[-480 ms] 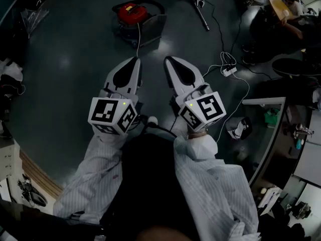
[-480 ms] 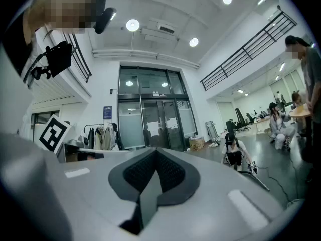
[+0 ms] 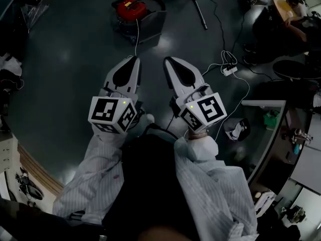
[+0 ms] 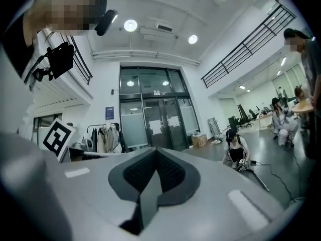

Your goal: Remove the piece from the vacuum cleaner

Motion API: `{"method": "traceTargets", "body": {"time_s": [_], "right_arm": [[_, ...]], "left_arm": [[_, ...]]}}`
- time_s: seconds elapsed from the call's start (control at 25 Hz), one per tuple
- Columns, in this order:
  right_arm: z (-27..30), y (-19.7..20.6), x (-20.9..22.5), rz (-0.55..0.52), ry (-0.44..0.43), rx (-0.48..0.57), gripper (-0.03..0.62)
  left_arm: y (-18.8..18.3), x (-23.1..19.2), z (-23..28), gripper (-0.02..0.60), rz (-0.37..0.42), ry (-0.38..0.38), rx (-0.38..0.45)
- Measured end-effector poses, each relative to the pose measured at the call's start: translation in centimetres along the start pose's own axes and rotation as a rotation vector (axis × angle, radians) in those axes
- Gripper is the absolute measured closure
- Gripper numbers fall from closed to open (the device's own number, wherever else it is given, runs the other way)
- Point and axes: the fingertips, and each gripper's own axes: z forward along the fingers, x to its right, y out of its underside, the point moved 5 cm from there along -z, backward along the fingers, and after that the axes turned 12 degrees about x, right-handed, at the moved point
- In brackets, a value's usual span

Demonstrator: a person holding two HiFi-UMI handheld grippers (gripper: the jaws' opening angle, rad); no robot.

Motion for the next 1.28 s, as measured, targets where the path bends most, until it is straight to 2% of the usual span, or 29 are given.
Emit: {"method": "traceTargets", "body": {"time_s": [0.16, 0.36, 0.48, 0.64, 0.92, 1.08, 1.2, 1.28], "right_arm": [[0.6, 1.5, 3.1, 0.029, -0.004, -0.038, 0.592], [4.5, 3.9, 9.5, 0.067, -0.052, -0.085, 0.592], [9.6, 4.7, 14.3, 0.066, -0.102, -0.096, 0.592], [17.1, 3.4, 20.8, 0.038, -0.151, -0.097, 0.592], [25.5, 2.5, 32.5, 0.05, -0.222, -0.149, 0.592], [30.9, 4.2, 38.9, 0.068, -0.312, -0.199, 0.592], [36.0, 5.7, 43.3, 0.069, -0.457, -0.272, 0.592], [39.1, 6.3, 46.1, 0.052, -0.527, -0.311, 0.592]], "left_arm": [[1.8, -1.2, 2.3, 0.577, 0.001, -0.042, -0.037], [4.5, -4.4, 8.2, 0.577, -0.005, -0.106, -0.072], [5.0, -7.2, 13.8, 0.577, 0.009, -0.134, -0.067], [3.8, -10.3, 22.7, 0.577, 0.008, -0.154, -0.031], [3.1, -13.6, 35.2, 0.577, 0.018, -0.209, -0.02], [5.1, -16.5, 41.2, 0.577, 0.016, -0.286, -0.054], [6.3, -18.6, 45.9, 0.577, -0.003, -0.417, -0.042], [6.7, -19.9, 49.5, 0.577, -0.008, -0.471, -0.026]]}}
